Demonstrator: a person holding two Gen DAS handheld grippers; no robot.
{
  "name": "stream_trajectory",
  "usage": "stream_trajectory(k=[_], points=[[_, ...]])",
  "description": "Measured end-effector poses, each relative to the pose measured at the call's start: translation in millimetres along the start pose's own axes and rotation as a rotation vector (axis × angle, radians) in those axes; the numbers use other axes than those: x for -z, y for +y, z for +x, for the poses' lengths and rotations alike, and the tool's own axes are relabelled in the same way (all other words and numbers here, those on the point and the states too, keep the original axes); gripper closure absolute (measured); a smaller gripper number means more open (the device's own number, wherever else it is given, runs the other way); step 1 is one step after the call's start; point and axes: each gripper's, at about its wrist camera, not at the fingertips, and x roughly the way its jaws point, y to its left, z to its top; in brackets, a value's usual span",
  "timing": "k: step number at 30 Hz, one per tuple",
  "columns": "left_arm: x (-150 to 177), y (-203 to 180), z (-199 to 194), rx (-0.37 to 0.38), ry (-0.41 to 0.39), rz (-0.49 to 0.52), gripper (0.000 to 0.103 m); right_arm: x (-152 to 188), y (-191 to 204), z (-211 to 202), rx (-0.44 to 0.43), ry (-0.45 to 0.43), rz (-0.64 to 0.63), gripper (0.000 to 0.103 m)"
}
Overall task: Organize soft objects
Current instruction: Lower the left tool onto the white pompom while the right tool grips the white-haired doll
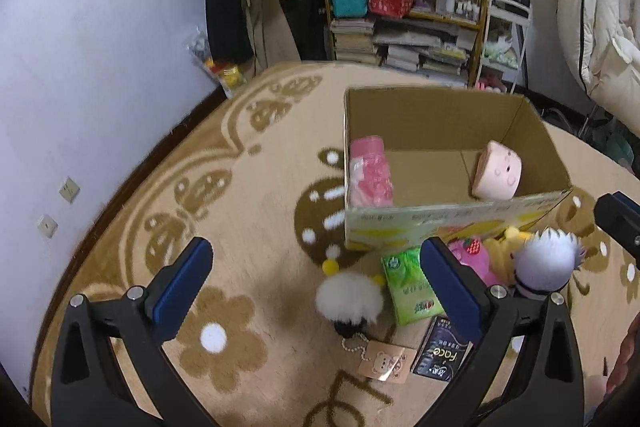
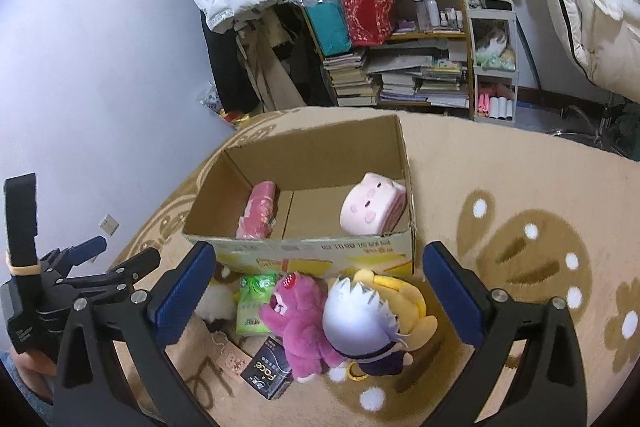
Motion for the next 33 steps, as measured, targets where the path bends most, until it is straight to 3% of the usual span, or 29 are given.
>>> stream_trajectory(k=[6, 13, 17, 29, 33], points=[[12, 11, 24, 0.032, 0.087, -0.07, 0.001, 14, -7, 13, 0.005, 0.037, -0.001, 0.0], [22, 11, 49, -0.001, 0.14, -0.053, 0.001, 26, -16, 31, 0.014, 0.088, 0.007, 0.0], [25, 6, 66, 0.032, 0.212, -0.058, 0.001, 34, -23, 41, 0.023, 0.119, 0.02, 0.0], [35, 6, 98, 0.036, 0.321, -0.068, 0.001, 43, -27, 62, 0.057, 0.196, 0.014, 0.0], [39, 7, 106, 0.049, 0.348, -0.084, 0.001, 44, -26, 63, 0.073, 0.199, 0.002, 0.007]])
